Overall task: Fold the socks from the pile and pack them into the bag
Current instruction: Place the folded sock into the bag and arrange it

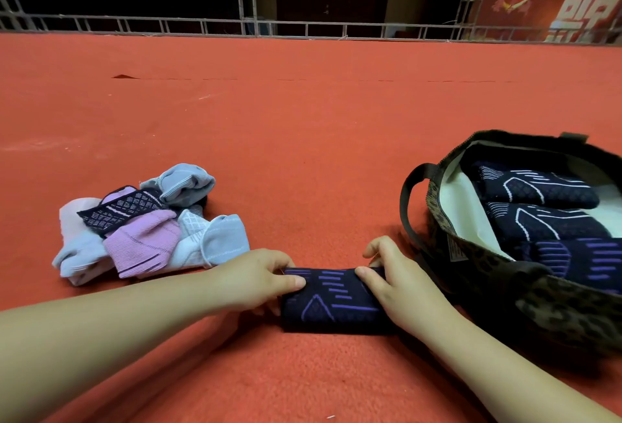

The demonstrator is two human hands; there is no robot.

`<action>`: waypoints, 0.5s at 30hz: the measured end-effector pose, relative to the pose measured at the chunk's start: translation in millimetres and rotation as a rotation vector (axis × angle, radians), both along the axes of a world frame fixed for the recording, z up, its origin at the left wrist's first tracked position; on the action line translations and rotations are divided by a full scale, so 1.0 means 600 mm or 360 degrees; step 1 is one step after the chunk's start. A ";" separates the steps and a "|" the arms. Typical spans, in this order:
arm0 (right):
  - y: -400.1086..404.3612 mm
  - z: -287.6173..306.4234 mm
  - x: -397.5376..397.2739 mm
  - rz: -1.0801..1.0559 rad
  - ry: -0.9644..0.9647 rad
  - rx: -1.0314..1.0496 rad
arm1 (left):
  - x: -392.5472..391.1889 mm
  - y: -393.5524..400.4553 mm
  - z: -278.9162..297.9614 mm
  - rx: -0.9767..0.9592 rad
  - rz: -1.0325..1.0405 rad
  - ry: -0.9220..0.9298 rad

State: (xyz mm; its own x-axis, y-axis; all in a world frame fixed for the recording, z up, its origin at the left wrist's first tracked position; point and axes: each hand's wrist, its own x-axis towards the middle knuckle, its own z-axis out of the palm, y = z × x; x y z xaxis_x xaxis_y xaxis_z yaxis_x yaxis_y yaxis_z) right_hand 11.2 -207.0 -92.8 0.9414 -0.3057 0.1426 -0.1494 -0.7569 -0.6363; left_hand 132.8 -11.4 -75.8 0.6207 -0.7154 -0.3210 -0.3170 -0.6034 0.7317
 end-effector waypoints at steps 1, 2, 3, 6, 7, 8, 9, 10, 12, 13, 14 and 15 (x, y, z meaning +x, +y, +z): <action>-0.002 -0.004 0.006 -0.0020 0.0076 -0.0088 | 0.005 -0.004 -0.003 -0.0001 0.0024 -0.0063; -0.004 -0.008 0.011 -0.0021 0.0169 -0.0219 | 0.011 -0.006 -0.008 -0.0006 0.0049 -0.0103; -0.006 -0.013 0.015 -0.0018 0.0267 -0.0352 | 0.016 -0.007 -0.011 0.0004 0.0064 -0.0109; -0.016 -0.008 0.016 0.0009 0.0513 -0.0469 | 0.022 -0.012 -0.015 0.0191 0.0013 -0.0070; -0.021 -0.003 0.014 0.0049 0.0571 -0.0382 | 0.021 -0.014 -0.014 0.0264 0.0008 -0.0035; -0.025 0.003 0.010 0.0106 0.0637 -0.0267 | 0.020 -0.015 -0.012 0.0313 0.0019 0.0022; -0.030 0.009 0.006 0.0171 0.0713 -0.0160 | 0.018 -0.016 -0.007 0.0344 0.0034 0.0101; -0.032 0.014 0.002 0.0225 0.0783 -0.0088 | 0.018 -0.016 -0.004 0.0355 0.0043 0.0184; -0.034 0.017 -0.003 0.0281 0.0829 -0.0019 | 0.017 -0.014 -0.002 0.0333 0.0038 0.0311; -0.036 0.016 -0.007 0.0273 0.0799 0.0021 | 0.013 -0.015 -0.001 0.0298 0.0025 0.0373; -0.037 0.016 -0.011 0.0266 0.0759 0.0077 | 0.009 -0.016 0.000 0.0233 0.0018 0.0455; -0.037 0.016 -0.015 0.0268 0.0719 0.0138 | 0.005 -0.017 0.001 0.0142 0.0011 0.0551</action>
State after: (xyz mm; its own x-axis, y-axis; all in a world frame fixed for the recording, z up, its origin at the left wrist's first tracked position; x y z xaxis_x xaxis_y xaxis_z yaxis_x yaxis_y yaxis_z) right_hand 2.3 -229.4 -83.0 0.9406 -0.1368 -0.3106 -0.3051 -0.7415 -0.5976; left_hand 135.8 -21.5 -74.9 0.4688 -0.6713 -0.5740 -0.0550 -0.6708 0.7396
